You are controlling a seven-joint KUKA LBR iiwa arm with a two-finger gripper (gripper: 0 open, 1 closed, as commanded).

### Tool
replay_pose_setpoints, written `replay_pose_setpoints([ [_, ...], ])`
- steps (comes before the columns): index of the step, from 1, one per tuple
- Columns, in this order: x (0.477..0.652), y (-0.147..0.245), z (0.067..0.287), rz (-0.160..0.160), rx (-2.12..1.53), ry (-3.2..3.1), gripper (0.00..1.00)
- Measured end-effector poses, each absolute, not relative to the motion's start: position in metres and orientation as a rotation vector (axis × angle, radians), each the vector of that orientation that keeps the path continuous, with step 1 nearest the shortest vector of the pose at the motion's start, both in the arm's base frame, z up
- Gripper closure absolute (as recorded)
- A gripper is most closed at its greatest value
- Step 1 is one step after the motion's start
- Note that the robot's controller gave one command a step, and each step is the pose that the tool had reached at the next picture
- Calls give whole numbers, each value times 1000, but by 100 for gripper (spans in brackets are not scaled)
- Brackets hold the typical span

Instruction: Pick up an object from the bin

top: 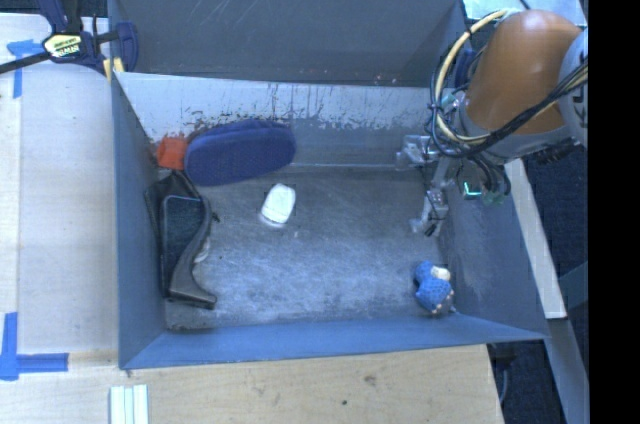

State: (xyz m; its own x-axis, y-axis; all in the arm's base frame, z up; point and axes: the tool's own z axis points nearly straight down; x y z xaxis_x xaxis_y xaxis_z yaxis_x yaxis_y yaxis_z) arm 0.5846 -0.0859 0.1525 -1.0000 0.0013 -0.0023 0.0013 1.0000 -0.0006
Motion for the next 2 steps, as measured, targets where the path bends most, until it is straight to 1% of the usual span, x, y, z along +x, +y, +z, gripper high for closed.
replay_pose_setpoints([
  [1, 513, -147, 69, -1, -57, 3136, 0],
  [2, 490, -129, 73, -7, -571, 3075, 0],
])
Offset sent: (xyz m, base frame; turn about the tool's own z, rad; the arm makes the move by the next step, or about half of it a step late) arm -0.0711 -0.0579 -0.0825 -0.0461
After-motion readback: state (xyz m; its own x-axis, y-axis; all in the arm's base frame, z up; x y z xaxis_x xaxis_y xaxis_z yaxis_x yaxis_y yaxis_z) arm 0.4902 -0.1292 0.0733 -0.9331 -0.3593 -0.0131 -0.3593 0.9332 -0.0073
